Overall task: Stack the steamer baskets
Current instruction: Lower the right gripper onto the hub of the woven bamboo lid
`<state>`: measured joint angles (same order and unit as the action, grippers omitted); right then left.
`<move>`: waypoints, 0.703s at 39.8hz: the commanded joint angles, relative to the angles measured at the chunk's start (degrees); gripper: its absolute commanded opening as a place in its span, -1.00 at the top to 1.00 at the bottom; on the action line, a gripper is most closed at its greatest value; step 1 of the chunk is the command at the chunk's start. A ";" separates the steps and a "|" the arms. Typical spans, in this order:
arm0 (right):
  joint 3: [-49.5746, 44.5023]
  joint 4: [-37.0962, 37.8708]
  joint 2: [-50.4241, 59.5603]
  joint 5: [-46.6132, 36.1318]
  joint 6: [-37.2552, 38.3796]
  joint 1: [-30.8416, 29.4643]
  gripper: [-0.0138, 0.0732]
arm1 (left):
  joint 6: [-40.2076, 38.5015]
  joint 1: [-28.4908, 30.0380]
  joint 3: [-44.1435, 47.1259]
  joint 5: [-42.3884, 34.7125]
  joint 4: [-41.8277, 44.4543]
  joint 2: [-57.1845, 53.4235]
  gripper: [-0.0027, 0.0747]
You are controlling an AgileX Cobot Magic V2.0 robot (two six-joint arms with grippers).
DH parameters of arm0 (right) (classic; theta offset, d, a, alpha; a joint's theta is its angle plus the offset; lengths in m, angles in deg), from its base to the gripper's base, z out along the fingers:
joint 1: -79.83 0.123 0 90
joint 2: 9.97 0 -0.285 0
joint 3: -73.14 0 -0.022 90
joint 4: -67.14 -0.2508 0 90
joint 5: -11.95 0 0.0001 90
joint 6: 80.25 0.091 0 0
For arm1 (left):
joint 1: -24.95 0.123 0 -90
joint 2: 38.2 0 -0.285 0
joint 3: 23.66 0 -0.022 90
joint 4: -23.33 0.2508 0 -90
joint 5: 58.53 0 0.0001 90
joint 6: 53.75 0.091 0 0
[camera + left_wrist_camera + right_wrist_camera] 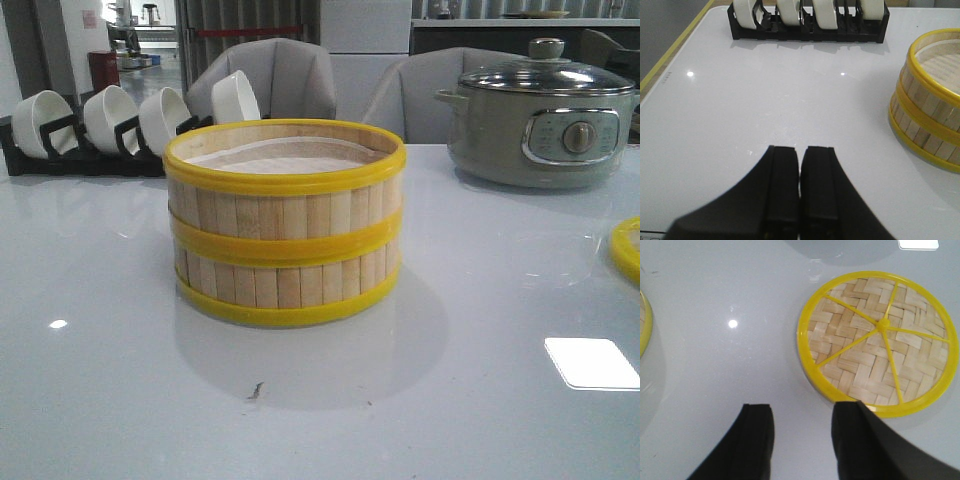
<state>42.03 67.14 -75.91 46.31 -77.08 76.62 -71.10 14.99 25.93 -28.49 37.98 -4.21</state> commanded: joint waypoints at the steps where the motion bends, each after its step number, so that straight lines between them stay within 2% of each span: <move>1: 2.05 0.00 -0.12 -3.19 -0.73 -0.29 -0.17 | -0.67 0.14 -1.62 -4.83 0.47 0.17 0.71; 11: 4.02 0.00 -7.95 -4.32 -0.73 -3.27 -0.17 | -0.67 0.14 -1.62 -4.83 0.47 0.17 0.71; 20: 11.90 0.00 -18.61 -4.15 -0.68 -10.13 -0.17 | -0.67 0.14 -1.62 -4.83 0.47 0.17 0.71; 28: 18.65 0.00 -27.08 -2.49 -0.68 -12.50 -0.17 | -0.67 0.14 -1.62 -4.83 0.47 0.17 0.71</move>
<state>56.35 67.14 -102.03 45.84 -77.17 64.95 -71.10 14.99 25.93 -28.49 37.98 -4.21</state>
